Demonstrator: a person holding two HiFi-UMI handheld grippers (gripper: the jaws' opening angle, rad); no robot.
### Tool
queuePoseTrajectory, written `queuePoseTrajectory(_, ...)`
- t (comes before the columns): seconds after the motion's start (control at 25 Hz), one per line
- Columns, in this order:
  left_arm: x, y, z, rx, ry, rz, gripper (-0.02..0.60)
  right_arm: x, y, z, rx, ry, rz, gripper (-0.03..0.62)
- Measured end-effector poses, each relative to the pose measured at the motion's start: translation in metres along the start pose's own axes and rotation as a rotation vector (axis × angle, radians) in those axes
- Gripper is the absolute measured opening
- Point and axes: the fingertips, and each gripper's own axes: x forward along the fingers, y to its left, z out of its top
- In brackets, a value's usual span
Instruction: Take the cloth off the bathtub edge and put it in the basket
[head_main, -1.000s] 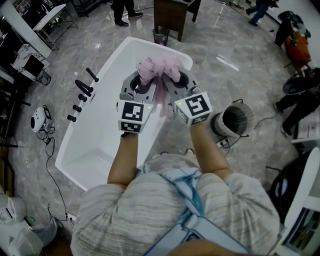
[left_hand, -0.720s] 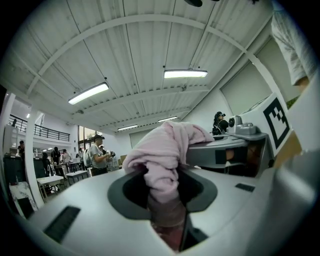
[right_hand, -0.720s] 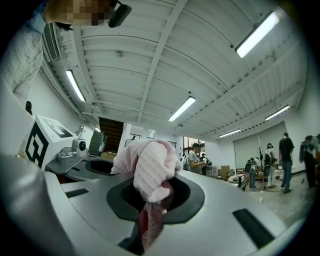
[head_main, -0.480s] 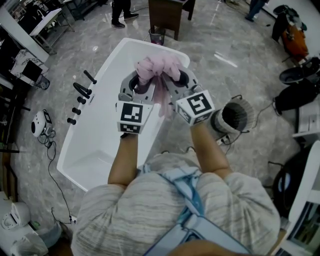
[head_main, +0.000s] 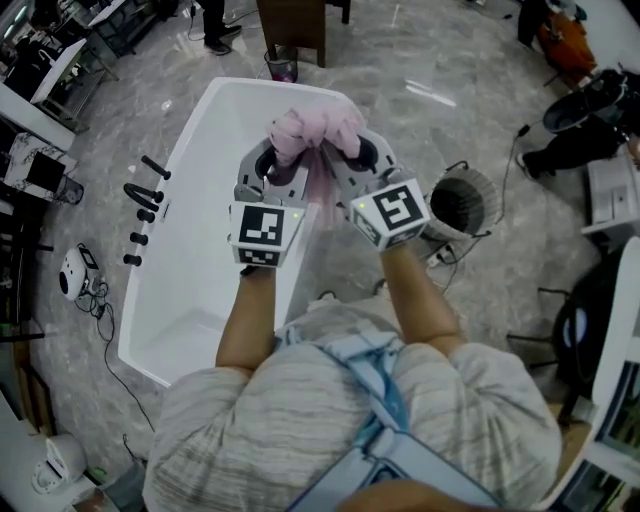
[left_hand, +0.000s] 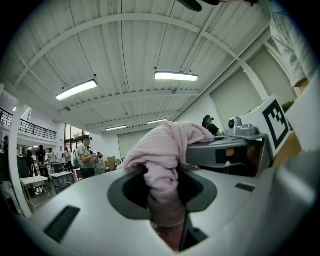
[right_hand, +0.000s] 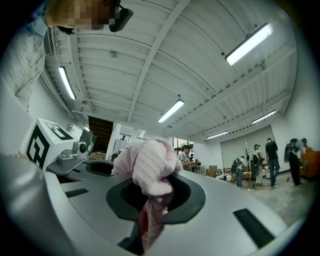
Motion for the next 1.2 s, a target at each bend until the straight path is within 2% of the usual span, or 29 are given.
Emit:
queuePoseTrajectory(0.56, 0.061, -0.081, 0.021, 0.014, -0.042, -0.164, 0.132, -0.067, -0.079, -0.002, -0.016, 0.015, -0.184, 0.054)
queuePoseTrajectory(1.0, 0.119, -0.138, 0.042, 0.037, -0.063, -0.257, 0.132, -0.109, -0.149, 0.002, -0.032, 0.000, -0.265, 0.054)
queuePoseTrajectory(1.2, 0.160, -0.181, 0.063, 0.036, -0.080, -0.299, 0.132, -0.140, -0.201, 0.009, -0.035, -0.004, -0.307, 0.054)
